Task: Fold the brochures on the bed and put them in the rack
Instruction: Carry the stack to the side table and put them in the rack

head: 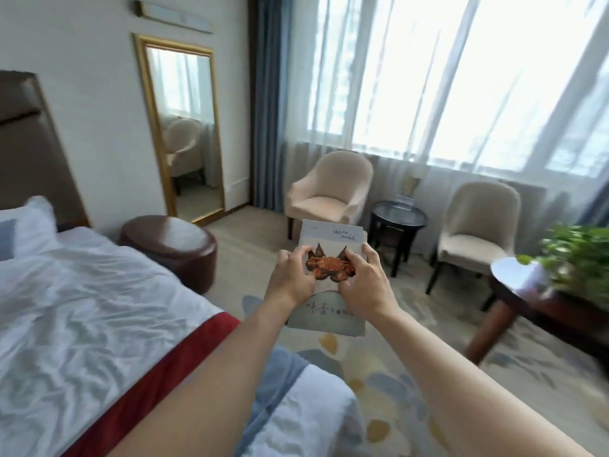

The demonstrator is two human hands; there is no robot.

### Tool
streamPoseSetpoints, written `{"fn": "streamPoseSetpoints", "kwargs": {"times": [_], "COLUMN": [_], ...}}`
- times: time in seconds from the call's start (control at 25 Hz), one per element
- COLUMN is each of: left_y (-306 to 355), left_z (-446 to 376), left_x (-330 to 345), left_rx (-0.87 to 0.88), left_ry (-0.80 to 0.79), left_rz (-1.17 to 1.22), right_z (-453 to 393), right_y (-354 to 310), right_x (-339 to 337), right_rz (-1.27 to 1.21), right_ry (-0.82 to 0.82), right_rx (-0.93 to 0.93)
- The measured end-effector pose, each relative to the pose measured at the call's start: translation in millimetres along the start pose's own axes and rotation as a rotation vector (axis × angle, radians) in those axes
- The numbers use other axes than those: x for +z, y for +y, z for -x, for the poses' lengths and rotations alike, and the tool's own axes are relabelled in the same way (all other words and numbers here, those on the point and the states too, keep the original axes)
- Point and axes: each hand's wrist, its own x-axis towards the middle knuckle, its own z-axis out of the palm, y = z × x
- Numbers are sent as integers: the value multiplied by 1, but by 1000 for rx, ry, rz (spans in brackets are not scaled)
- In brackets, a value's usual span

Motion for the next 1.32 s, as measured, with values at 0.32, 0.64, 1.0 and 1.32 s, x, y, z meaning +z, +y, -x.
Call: {"fn": "streamPoseSetpoints", "kwargs": {"times": [0.32,0.64,1.0,1.32], "left_y": [121,158,155,144], "left_z": [-23,-75,-204,-307], "left_x": [144,222,271,320], "left_rx": [106,169,211,170], "left_ry": [-160,-248,-250,-262], "left_rz": [84,47,46,37], "right_z": [-5,-40,-166,-273], "right_y": [142,215,257,299], "right_x": [-118,-146,-135,-114], "right_rz": [14,5,25,29], "right_ry": [79,109,124,105], "right_rx": [151,248,259,266]}}
